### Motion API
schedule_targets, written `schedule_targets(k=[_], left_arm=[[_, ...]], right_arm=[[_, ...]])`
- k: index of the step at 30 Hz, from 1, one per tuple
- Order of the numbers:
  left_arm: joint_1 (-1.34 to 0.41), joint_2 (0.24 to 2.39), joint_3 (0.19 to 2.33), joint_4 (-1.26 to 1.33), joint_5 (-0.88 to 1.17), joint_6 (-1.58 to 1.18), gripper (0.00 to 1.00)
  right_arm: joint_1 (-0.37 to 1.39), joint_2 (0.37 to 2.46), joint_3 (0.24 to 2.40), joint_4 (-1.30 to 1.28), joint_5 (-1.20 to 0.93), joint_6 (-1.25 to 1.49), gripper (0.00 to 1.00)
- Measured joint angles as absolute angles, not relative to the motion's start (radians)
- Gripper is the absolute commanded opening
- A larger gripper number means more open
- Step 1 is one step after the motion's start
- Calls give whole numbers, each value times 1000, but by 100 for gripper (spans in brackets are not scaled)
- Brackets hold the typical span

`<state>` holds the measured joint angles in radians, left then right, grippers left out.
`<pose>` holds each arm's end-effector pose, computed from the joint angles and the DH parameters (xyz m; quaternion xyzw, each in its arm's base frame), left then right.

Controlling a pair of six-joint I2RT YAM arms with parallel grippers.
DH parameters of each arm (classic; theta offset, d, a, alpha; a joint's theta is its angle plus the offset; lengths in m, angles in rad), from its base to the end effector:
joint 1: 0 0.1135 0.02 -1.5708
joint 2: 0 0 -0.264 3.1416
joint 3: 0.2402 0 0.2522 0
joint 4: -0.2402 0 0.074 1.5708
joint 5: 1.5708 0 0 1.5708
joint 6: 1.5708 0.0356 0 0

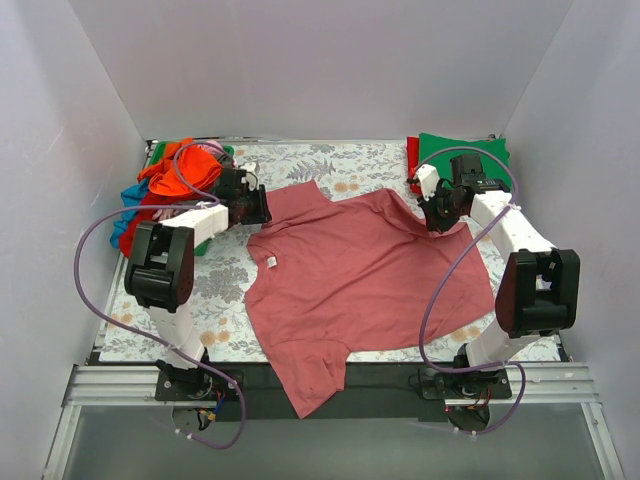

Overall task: Fold and stack the t-shirts
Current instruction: Flatten the tshirt out

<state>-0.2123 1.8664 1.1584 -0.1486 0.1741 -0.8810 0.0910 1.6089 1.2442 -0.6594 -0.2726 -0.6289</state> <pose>0.3833 -0.0889 0.1699 -0.2776 0.8917 -0.2506 0.2551 0.3343 0.0401 0.2535 -0.3703 0.8799 0.0551 0.2926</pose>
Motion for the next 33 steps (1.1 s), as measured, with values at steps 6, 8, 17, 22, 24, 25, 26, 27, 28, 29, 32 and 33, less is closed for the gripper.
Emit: schedule_targets(k=[6, 8, 17, 22, 24, 25, 26, 27, 28, 29, 32, 33], left_arm=[[-211, 1820, 1158, -96, 171, -895, 44], [-210, 1818, 1159, -85, 171, -897, 48], [-198, 1840, 1236, -86, 173, -897, 57], [-183, 1900, 1315, -85, 176, -902, 63], [-177, 1922, 1333, -91, 177, -910, 64], [-174, 1935, 1343, -93, 179, -914, 64], [-171, 1947, 1352, -95, 184, -919, 64], [-167, 1960, 1359, -97, 191, -924, 64], [-164, 1972, 1365, -99, 199, -929, 64], [-160, 1982, 1370, -102, 205, -933, 64], [-153, 2009, 1390, -107, 227, -944, 64], [-152, 2022, 1400, -108, 232, -947, 64]], right_arm=[[91, 1609, 1244, -656, -274, -628, 1], [91, 1609, 1244, -655, -274, -627, 1], [91, 1609, 1244, -655, -276, -627, 1], [91, 1611, 1244, -655, -276, -626, 1], [91, 1612, 1244, -655, -277, -626, 1], [91, 1612, 1244, -655, -277, -625, 1], [91, 1613, 1244, -655, -278, -624, 1], [91, 1613, 1245, -655, -281, -624, 1], [91, 1615, 1245, -655, -281, -624, 1], [91, 1617, 1245, -655, -284, -624, 1], [91, 1626, 1245, -655, -287, -624, 1], [91, 1628, 1245, -655, -288, -624, 1]])
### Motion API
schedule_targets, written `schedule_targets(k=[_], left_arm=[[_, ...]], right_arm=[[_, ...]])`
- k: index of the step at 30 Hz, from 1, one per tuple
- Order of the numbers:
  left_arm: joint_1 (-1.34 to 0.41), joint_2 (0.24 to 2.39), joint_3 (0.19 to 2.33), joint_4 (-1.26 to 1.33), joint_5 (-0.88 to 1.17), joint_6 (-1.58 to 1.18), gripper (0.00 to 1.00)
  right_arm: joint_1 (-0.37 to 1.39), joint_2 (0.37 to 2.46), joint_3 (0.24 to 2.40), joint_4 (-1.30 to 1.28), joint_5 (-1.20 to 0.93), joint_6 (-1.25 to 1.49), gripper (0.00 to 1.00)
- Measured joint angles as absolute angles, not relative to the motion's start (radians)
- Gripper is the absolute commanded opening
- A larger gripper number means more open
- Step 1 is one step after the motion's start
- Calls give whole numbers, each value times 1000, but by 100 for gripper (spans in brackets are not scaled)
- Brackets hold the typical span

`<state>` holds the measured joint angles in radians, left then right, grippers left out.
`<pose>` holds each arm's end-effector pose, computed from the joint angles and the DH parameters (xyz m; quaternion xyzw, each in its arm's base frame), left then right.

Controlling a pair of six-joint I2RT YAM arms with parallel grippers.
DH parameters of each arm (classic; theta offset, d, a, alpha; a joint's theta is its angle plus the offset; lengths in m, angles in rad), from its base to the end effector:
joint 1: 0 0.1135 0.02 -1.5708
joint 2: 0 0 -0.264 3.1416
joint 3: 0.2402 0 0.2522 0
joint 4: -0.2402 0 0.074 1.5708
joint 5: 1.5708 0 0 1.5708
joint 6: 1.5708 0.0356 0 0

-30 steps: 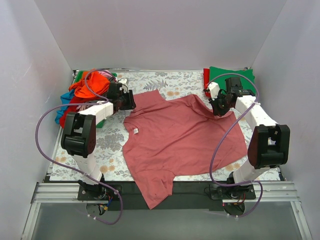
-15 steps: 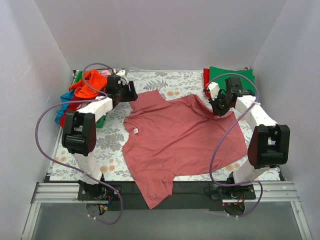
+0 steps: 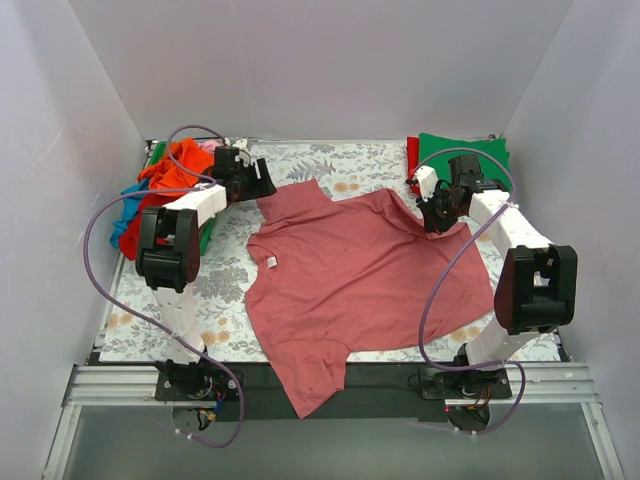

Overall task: Fold and stack the t-shirts
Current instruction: Flatten the tshirt out

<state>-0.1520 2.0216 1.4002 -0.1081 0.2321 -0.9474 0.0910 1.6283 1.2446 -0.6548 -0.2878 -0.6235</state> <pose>0.4437 -0.0763 0.1849 -0.3076 0.8542 -0.3020 0.2906 0.3373 0.0409 0.2478 -0.3692 0.8813 0.0650 0.2875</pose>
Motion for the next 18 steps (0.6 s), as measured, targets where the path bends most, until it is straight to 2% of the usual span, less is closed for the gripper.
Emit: schedule_targets(k=[10, 14, 18], left_arm=[[-149, 2165, 1549, -146, 276, -965, 62], [-150, 2230, 1623, -168, 276, -974, 57], [-150, 2251, 1647, -181, 242, -992, 56]], right_arm=[[91, 1642, 1248, -654, -295, -620, 1], [91, 1643, 1248, -654, -298, -616, 1], [91, 1643, 1249, -654, -300, -612, 1]])
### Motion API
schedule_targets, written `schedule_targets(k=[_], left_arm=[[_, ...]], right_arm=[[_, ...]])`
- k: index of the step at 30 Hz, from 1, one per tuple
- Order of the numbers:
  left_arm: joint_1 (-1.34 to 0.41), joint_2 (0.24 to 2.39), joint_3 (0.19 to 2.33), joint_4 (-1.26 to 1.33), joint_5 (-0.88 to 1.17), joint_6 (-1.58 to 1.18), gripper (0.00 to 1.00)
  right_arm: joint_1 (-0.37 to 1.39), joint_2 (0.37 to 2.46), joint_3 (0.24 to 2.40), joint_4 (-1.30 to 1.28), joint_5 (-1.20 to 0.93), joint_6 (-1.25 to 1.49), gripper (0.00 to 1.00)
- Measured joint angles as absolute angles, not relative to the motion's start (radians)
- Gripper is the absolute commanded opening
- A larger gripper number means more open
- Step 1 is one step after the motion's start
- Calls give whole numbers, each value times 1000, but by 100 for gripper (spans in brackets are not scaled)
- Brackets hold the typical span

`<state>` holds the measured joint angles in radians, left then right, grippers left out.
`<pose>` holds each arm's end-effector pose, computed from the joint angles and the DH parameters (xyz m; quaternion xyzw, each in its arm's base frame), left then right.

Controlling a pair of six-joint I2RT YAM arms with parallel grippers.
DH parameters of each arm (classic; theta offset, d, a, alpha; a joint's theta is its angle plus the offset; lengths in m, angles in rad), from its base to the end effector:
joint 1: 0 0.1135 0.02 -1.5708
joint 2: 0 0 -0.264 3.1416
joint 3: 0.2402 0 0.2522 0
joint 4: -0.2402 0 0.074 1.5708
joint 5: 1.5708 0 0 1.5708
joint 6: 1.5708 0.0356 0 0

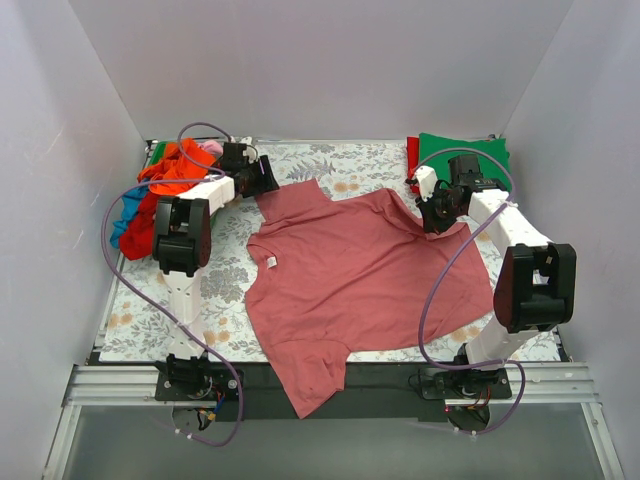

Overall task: Fold and stack the t-shirts
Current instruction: Flatten the tshirt out

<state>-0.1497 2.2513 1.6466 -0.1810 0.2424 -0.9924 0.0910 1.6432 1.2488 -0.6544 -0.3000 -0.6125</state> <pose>0.4916 -0.0828 0.1520 -0.3329 0.8559 -0.2992 0.2591 0.3398 0.0416 0.2444 -0.3653 0.8835 0.0737 0.2837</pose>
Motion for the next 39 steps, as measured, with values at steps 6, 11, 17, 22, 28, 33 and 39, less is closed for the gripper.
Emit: schedule_targets(k=[6, 11, 17, 22, 28, 33, 39], left_arm=[[-150, 2188, 1541, -133, 176, -1011, 57], [-150, 2110, 1446, -127, 95, -1042, 58], [-150, 2098, 1425, -120, 47, -1067, 58], [-150, 2107, 1435, -131, 23, -1078, 52], [-150, 2146, 1490, -165, -1, -1081, 40], [-150, 2159, 1505, -183, -5, -1076, 37], [-154, 2203, 1575, -218, -5, -1054, 22]], right_arm=[[91, 1643, 1249, -654, -313, -609, 1], [91, 1643, 1249, -654, -318, -608, 1], [91, 1643, 1249, -654, -318, -608, 1], [91, 1643, 1249, -654, -318, -608, 1], [91, 1643, 1249, -654, -318, -608, 1], [91, 1643, 1249, -654, -318, -608, 1], [91, 1643, 1249, -654, -318, -608, 1]])
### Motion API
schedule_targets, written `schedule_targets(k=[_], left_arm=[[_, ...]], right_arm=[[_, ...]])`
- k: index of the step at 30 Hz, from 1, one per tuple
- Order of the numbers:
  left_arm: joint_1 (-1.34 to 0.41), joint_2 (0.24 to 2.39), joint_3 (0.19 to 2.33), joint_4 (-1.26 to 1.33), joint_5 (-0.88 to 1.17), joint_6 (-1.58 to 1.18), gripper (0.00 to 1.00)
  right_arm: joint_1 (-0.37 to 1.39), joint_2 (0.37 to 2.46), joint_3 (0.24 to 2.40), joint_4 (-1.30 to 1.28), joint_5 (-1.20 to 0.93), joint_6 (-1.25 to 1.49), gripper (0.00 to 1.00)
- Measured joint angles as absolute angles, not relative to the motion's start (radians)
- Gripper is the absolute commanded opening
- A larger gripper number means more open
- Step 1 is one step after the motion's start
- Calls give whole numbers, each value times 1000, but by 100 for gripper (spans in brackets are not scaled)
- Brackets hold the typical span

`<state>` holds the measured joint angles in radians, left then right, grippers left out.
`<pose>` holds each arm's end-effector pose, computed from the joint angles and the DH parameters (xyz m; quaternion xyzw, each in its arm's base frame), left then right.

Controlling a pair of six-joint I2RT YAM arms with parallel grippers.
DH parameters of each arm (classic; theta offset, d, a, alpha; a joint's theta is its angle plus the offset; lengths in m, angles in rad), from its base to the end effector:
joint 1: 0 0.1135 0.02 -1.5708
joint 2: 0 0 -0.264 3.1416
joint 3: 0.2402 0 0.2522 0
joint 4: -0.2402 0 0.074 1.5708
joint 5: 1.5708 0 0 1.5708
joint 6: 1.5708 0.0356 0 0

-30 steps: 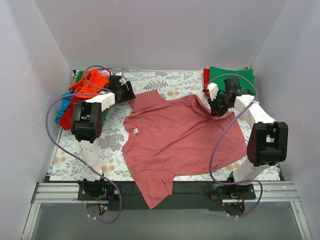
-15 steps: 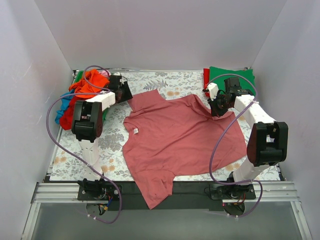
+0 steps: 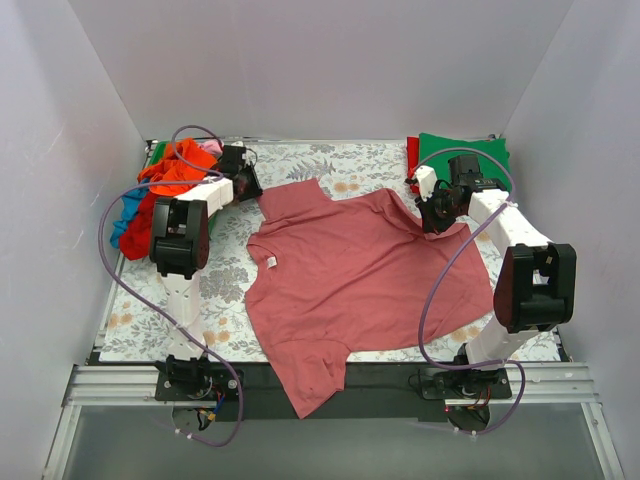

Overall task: Fold and stack the t-shirts
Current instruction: Flatten the tshirt out

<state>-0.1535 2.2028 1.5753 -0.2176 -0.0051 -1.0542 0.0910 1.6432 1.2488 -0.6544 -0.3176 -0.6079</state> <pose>0.4766 -0.0736 0.1493 -0.4077 0.8413 -0.1996 0.2935 0.3396 0.0422 0.2446 -0.3650 0.8824 0.0826 0.2854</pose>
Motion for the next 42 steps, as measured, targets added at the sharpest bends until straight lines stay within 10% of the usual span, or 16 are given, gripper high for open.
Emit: schedule_targets(k=[12, 42], left_arm=[[-201, 2262, 1681, -286, -80, -955, 0], [-233, 1794, 1522, -75, -105, -902, 0]], right_arm=[[91, 1643, 1249, -654, -318, -608, 1], [91, 1613, 1599, -749, -135, -779, 1]])
